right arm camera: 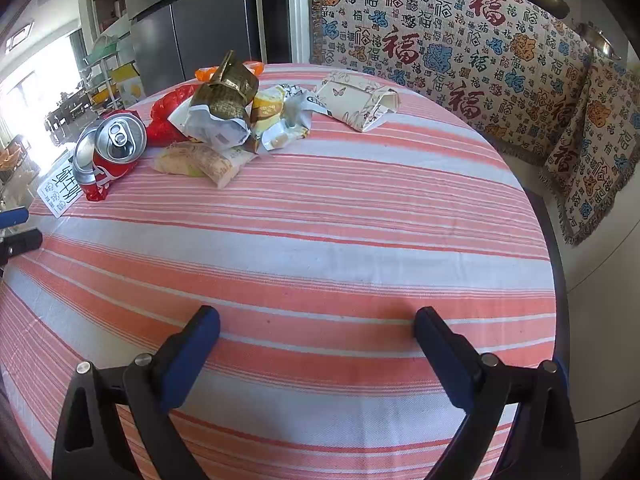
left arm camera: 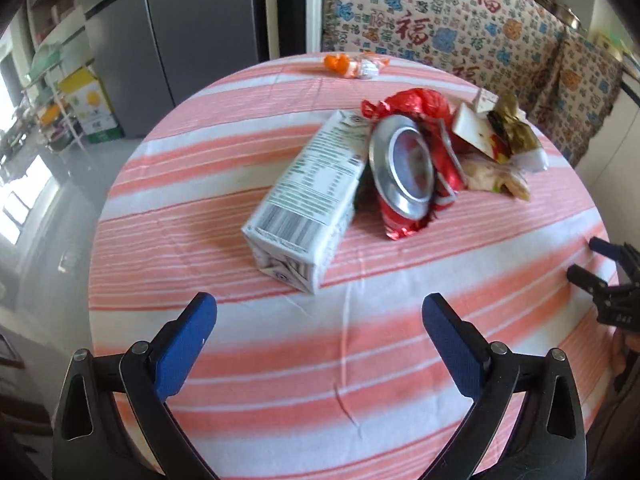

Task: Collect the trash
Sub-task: 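Grasp the milk carton with the left tool while the right tool grasps the red Coca-Cola wrapper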

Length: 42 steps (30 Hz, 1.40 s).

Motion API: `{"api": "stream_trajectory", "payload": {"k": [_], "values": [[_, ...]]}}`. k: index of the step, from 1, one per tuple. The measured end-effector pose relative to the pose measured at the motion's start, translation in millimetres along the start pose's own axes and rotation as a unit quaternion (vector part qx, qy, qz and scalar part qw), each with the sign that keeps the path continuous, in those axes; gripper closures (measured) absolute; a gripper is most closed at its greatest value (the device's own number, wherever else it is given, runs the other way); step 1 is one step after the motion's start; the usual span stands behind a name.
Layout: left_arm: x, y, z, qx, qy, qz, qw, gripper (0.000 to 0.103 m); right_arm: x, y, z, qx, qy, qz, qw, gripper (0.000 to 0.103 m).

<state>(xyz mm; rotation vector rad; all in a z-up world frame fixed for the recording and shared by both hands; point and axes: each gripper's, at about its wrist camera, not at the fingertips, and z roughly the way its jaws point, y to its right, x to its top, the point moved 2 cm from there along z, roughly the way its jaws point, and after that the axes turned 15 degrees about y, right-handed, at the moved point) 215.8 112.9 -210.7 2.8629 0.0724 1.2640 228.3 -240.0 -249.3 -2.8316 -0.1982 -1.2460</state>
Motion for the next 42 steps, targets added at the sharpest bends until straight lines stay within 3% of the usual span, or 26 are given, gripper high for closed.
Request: {"api": "stream_trajectory", "payload": {"k": [5,8,11,14,17,21,25,26,30,35,39,42], "values": [[14.6,3.0,12.2,-0.002,0.030,0.030,0.9991,0.004,0.0,-0.1,-0.1,0.000,0.000,0.000,1.000,0.003],[18.9,3.1,16.6,0.002,0.044,0.046,0.9980,0.019,0.0,-0.2,-0.2,0.000,0.000,0.000,1.000,0.003],[18.2,1.8,23.1,-0.015,0.033,0.038,0.9986,0.055,0.1,-0.3,-0.3,0.000,0.000,0.000,1.000,0.003],[14.8,8.1,15.5,-0.035,0.037,0.031,0.9982,0.063,0.1,-0.4,-0.3,0.000,0.000,0.000,1.000,0.003],[6.9,20.9,0.1,-0.092,0.029,-0.008,0.9953,0.064,0.2,-0.6,-0.3,0.000,0.000,0.000,1.000,0.003],[-7.2,30.9,-13.1,-0.133,0.014,-0.063,0.9890,0.064,0.2,-0.9,-0.4,-0.001,0.000,0.001,1.000,0.003],[-9.2,1.7,-4.5,-0.112,0.003,-0.122,0.9862,0.057,0.5,-0.8,-0.5,-0.001,0.000,0.001,1.000,0.003],[-8.1,-4.3,-2.0,-0.104,0.004,-0.128,0.9862,0.048,0.5,-0.9,-0.5,-0.001,0.000,0.001,1.000,0.003],[-7.5,-18.7,-6.7,-0.058,0.021,-0.116,0.9913,0.021,0.6,-0.9,-0.5,-0.001,0.000,0.001,1.000,0.003],[-10.2,-20.1,-5.8,-0.060,0.025,-0.106,0.9923,0.017,0.5,-0.9,-0.6,-0.001,0.000,0.001,1.000,0.003],[-10.3,-16.7,-3.5,-0.030,0.028,-0.069,0.9967,0.003,0.5,-1.1,-0.7,-0.001,0.000,0.001,1.000,0.003],[-9.5,-25.4,-3.0,-0.034,0.025,-0.091,0.9950,0.003,0.4,-1.1,-0.7,-0.001,0.000,0.001,1.000,0.003]]}}
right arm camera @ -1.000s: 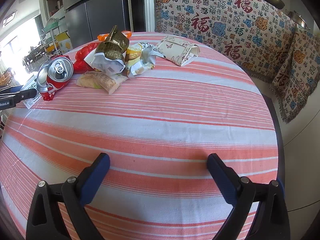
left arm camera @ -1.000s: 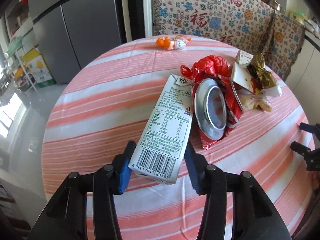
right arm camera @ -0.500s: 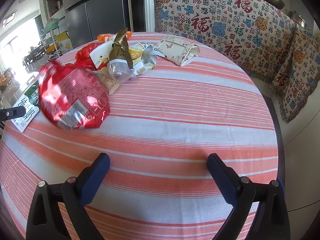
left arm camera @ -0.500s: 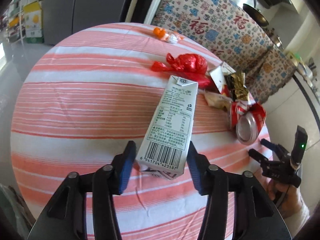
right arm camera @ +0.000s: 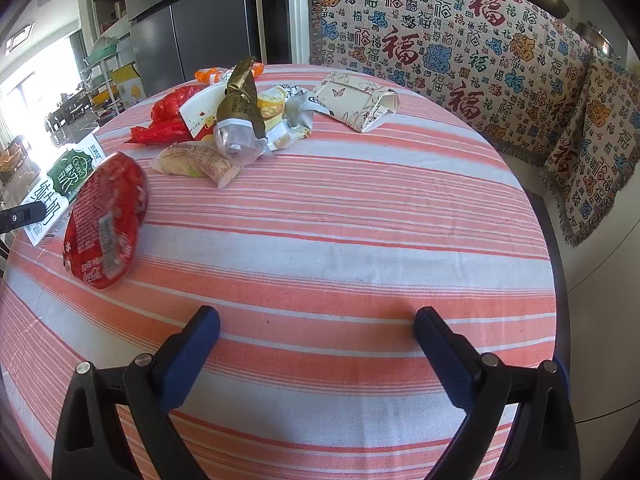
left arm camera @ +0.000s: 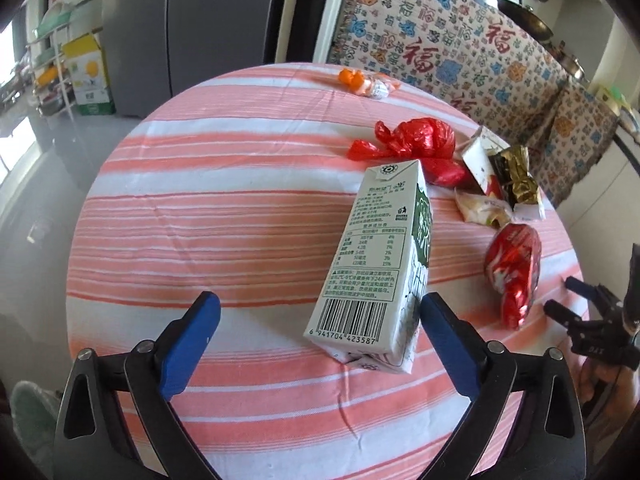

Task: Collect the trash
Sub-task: 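Grasp the milk carton with the left tool while the right tool grasps the red Coca-Cola wrapper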

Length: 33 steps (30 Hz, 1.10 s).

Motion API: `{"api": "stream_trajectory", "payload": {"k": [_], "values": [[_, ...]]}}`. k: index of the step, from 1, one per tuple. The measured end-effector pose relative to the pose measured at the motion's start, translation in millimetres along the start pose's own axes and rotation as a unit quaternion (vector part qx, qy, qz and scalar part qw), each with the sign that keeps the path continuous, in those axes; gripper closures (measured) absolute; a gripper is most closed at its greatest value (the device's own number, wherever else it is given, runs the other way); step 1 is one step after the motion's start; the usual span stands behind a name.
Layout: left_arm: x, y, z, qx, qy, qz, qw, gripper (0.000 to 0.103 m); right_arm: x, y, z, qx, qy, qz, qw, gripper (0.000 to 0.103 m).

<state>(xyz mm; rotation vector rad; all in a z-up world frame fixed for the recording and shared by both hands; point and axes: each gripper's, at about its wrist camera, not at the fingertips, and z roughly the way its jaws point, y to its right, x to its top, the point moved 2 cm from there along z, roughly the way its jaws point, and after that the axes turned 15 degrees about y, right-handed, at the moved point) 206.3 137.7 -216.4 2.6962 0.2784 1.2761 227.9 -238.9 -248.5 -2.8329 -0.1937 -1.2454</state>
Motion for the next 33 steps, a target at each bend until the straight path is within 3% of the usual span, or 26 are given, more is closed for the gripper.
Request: {"api": "stream_trajectory", "payload": {"k": [5,9,14,16,20,24,29,33], "values": [[8.9,-17.6,-11.0,0.029,0.027,-0.020,0.9990,0.004,-0.1,-0.1,0.0,0.000,0.000,0.000,1.000,0.003],[8.4,-14.6,-6.9,-0.007,0.017,-0.025,0.9995,0.004,-0.3,-0.2,0.0,0.000,0.000,0.000,1.000,0.003],[5.0,13.6,3.0,-0.059,0.003,0.015,0.9981,0.004,-0.2,-0.4,-0.1,0.001,0.000,0.000,1.000,0.003],[2.7,23.9,8.8,-0.063,-0.006,0.038,0.9973,0.004,0.2,-0.7,-1.3,0.007,0.000,-0.001,1.000,0.003],[1.7,31.7,13.6,-0.030,0.005,0.078,0.9965,0.006,4.0,-26.4,-23.2,0.058,0.024,-0.001,0.998,0.003],[2.3,31.0,14.5,-0.017,0.012,0.082,0.9964,0.012,13.3,-86.7,-39.8,0.114,0.040,-0.019,0.993,0.003],[-3.1,29.7,16.3,-0.010,0.007,0.089,0.9960,0.012,20.8,-138.8,-18.6,0.051,0.034,-0.091,0.994,0.003],[-3.4,31.1,11.2,-0.016,0.011,0.089,0.9958,0.012,25.2,-100.6,-5.9,-0.027,0.037,-0.037,0.998,0.003]]}}
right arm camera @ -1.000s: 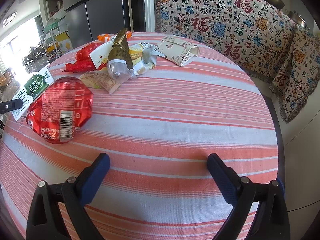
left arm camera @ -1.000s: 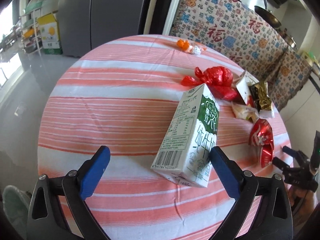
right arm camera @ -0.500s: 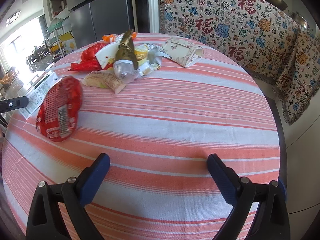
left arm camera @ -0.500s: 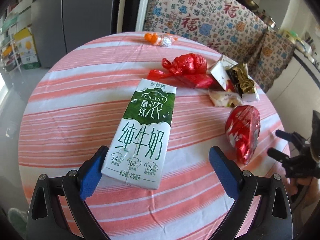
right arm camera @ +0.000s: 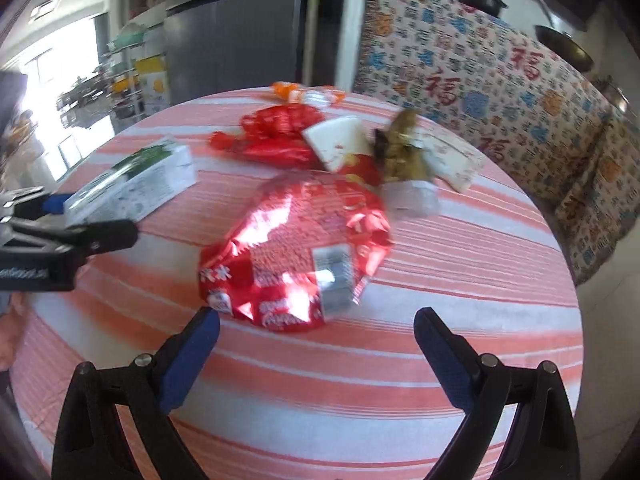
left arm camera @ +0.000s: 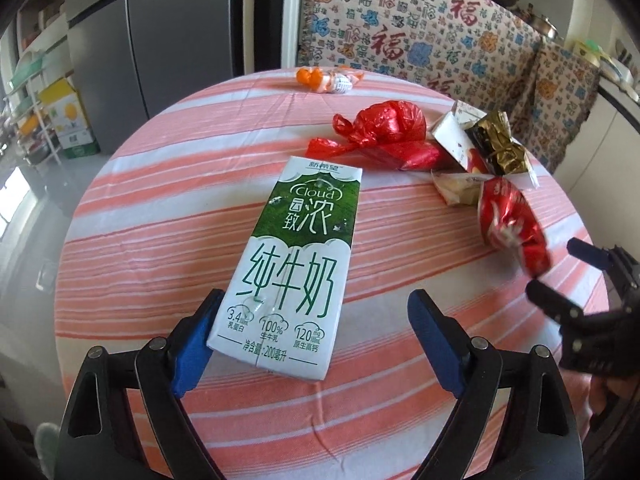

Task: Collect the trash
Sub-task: 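Grasp the milk carton with the left tool while the right tool grasps the red Coca-Cola wrapper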

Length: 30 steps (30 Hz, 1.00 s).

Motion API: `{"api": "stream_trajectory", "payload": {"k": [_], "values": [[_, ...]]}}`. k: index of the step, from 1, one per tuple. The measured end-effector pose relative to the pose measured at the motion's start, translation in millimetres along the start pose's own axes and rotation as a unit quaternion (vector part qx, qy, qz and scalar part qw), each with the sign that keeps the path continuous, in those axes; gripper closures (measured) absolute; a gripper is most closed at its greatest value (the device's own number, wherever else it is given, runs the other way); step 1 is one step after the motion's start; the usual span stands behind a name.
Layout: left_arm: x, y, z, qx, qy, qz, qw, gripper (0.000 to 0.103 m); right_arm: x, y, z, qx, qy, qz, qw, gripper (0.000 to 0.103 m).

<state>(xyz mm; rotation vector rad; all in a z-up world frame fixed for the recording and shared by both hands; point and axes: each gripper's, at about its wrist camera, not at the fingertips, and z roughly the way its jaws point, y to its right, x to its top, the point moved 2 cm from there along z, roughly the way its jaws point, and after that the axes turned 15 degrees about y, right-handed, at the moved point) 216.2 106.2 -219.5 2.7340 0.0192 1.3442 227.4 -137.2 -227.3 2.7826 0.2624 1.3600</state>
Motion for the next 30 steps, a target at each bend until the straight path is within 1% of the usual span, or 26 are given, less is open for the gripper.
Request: {"api": "stream_trajectory", "payload": {"k": [2,4,6,8,11,12,14,16,18,20,21,23,24,25,26,27,28,29,30], "values": [[1.6,-0.5,-1.2,-0.002,0.001,-0.004,1.0000,0.012,-5.8,32.7,-1.2,-0.033,-0.007,0.025,0.999,0.003],[3.9,-2.3,-1.6,-0.002,0.003,-0.011,0.9999,0.012,-12.7,61.9,-2.7,-0.053,-0.022,0.037,0.998,0.004],[5.8,-4.3,-1.4,-0.005,0.006,-0.021,0.9997,0.012,-18.1,78.2,-10.0,-0.052,-0.031,0.045,0.997,0.003],[7.4,-5.0,-0.1,-0.009,0.006,-0.028,0.9995,0.012,-18.3,81.6,-17.1,-0.031,-0.036,0.054,0.997,0.003],[8.4,-1.8,1.2,-0.014,0.008,-0.028,0.9995,0.012,-9.7,69.8,-26.0,0.037,-0.028,0.085,0.995,0.003],[8.9,-0.5,2.0,-0.014,0.009,-0.028,0.9995,0.012,-4.8,63.8,-26.6,0.054,-0.023,0.092,0.994,0.003],[11.2,1.8,4.6,-0.015,0.013,-0.027,0.9994,0.012,5.4,48.0,-24.6,0.072,-0.018,0.092,0.993,0.003],[14.1,4.3,8.3,-0.014,0.015,-0.026,0.9995,0.012,16.7,32.7,-14.9,0.066,-0.017,0.079,0.995,0.003],[15.6,7.6,11.3,-0.009,0.015,-0.019,0.9997,0.012,25.8,18.5,2.3,0.037,-0.033,0.064,0.997,0.003],[16.8,10.9,11.9,-0.006,0.015,-0.011,0.9998,0.012,32.3,4.0,15.3,0.026,-0.045,0.057,0.997,0.003],[17.2,12.2,11.6,-0.007,0.015,-0.008,0.9998,0.016,34.6,-4.8,18.8,0.020,-0.044,0.039,0.998,0.003],[17.2,13.6,12.5,-0.005,0.012,0.001,0.9999,0.029,37.4,-22.9,25.7,-0.010,-0.045,-0.011,0.999,0.003],[16.5,13.1,13.1,-0.005,0.008,0.001,1.0000,0.033,37.2,-28.9,30.1,-0.025,-0.050,-0.028,0.998,0.003],[15.5,11.9,13.2,-0.007,0.005,-0.002,1.0000,0.038,35.5,-29.1,34.3,-0.040,-0.064,-0.034,0.997,0.003],[14.8,10.5,12.3,-0.007,0.005,-0.002,1.0000,0.048,34.3,-24.9,37.0,-0.044,-0.076,-0.023,0.996,0.004],[14.4,9.5,11.3,-0.007,0.006,0.000,1.0000,0.052,32.4,-17.0,37.4,-0.042,-0.082,-0.004,0.996,0.005],[14.1,8.4,10.1,-0.012,0.005,-0.001,0.9999,0.052,30.3,-7.8,35.5,-0.040,-0.087,0.012,0.995,0.018],[13.8,7.1,8.9,-0.018,0.005,-0.006,0.9998,0.053,29.3,0.6,31.4,-0.031,-0.083,0.028,0.996,0.043],[13.4,6.1,7.4,-0.023,0.004,-0.009,0.9997,0.053,30.7,8.3,23.2,-0.030,-0.070,0.032,0.997,0.050]]}}
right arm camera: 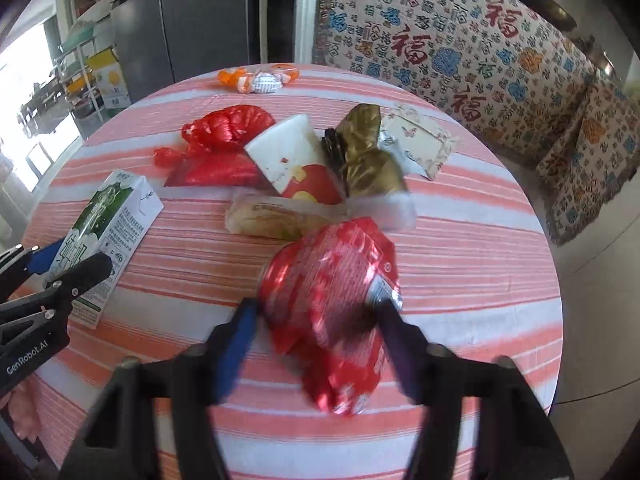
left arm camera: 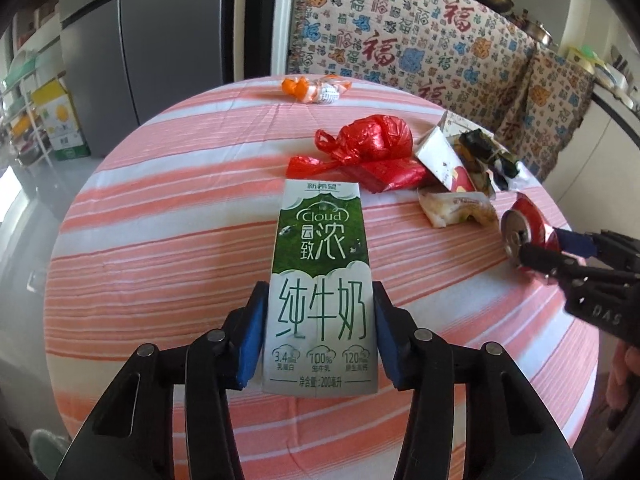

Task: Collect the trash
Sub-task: 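Grasp the milk carton with the left tool while the right tool grasps the red Coca-Cola wrapper, then carry the carton and wrapper to the blue wastebasket and release them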

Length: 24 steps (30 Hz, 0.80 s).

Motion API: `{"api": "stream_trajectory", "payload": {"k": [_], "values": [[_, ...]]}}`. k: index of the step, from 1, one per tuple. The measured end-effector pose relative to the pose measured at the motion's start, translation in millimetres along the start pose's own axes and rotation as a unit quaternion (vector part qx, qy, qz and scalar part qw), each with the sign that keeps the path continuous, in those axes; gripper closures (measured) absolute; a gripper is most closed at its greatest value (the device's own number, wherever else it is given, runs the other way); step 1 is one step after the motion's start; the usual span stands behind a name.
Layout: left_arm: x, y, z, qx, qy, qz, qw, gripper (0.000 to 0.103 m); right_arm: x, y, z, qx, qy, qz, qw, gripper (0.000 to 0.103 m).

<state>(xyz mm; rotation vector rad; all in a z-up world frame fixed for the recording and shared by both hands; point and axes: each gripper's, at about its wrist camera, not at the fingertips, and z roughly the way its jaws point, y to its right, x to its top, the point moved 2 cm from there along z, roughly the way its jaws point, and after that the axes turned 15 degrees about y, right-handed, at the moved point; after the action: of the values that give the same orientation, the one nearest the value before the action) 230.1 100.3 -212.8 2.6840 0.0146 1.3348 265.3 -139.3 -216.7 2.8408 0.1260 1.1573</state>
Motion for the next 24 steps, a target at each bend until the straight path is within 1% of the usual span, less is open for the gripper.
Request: {"api": "stream_trajectory", "payload": {"k": [1,2,4,8,12,17,24], "values": [[-0.6,-0.2,-1.9,-0.007,-0.001,-0.004,1.0000,0.053,0.7,6.6,-8.5,0.001,0.012,-0.005,1.000,0.056],[-1.4,0.7,-4.4,-0.015,-0.001,-0.008,0.9999,0.054,1.3,13.2,-17.1,0.009,0.020,-0.001,1.000,0.057],[-3.5,4.0,-8.8,-0.026,-0.001,-0.010,0.9996,0.054,0.8,27.8,-30.0,0.035,0.019,0.016,0.999,0.057],[-11.0,17.2,-22.3,-0.034,0.002,0.001,0.9994,0.054,-5.6,54.0,-47.2,0.069,0.018,0.041,0.997,0.057],[-15.4,35.9,-35.9,-0.046,0.006,-0.003,0.9989,0.054,-12.1,77.1,-61.2,0.099,0.026,0.080,0.992,0.057],[-12.2,81.7,-43.7,-0.062,0.015,0.032,0.9974,0.054,-19.9,97.9,-69.0,0.108,0.033,0.092,0.989,0.057],[-9.0,138.6,-40.1,-0.087,0.009,0.050,0.9949,0.054,-23.7,129.8,-80.5,0.112,0.045,0.118,0.986,0.057]]}}
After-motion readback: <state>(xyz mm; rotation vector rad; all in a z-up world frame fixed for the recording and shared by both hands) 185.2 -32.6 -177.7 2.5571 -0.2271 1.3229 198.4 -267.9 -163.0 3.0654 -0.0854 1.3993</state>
